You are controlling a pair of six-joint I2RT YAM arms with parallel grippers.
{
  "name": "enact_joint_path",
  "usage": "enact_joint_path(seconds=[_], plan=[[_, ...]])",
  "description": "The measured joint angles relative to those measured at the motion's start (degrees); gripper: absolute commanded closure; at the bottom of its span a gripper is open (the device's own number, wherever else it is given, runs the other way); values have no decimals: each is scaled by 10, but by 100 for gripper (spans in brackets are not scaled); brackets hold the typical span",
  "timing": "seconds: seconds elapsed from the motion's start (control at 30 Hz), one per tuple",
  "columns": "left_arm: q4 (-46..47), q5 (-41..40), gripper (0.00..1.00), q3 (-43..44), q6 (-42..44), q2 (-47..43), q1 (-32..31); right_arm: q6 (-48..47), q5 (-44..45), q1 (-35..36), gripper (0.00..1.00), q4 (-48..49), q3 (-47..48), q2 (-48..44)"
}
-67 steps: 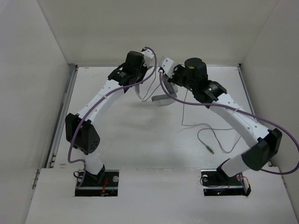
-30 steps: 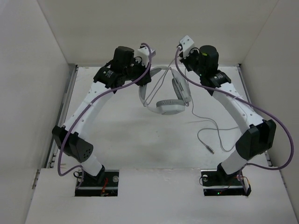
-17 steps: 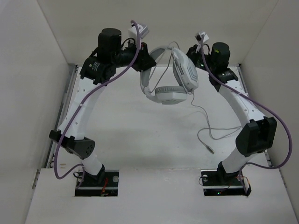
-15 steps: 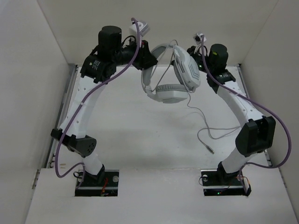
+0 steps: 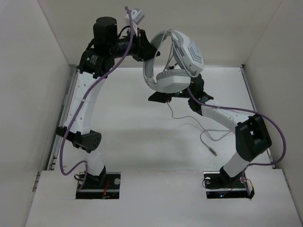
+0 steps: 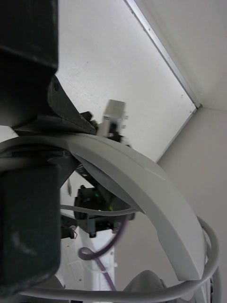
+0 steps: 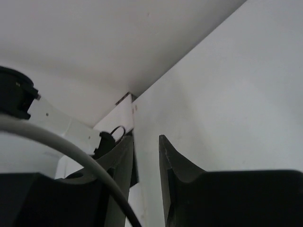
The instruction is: Wrap the headphones
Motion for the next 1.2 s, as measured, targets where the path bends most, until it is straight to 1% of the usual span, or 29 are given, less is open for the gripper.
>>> enact_joint_path(seconds=[0.13,0.3,0.47,0.7,0.87,1.07,1.13,1.2], plan=[[16,0,100,21,-19,4,30,10,-11,25,63,18,-56,-1],[46,-24,100,66,-33,20,86,9,-14,26,61,24,-120,-23],[80,-72,100,109,-42,47,135,-2,-16,28,60,24,-157,-58],[111,-173,100,113,-46,62,172,-34,-19,49,60,14,-177,-74],[125,-250,99,113,-45,66,186,-65,-20,69,63,-19,-184,-74],[136,-317,99,113,-38,66,193,-90,-24,80,67,-42,-184,-74],[138,-332,99,113,-34,66,193,-94,-27,80,71,-45,-184,-74],[140,-344,99,113,-30,66,193,-98,-32,81,79,-49,-184,-74]])
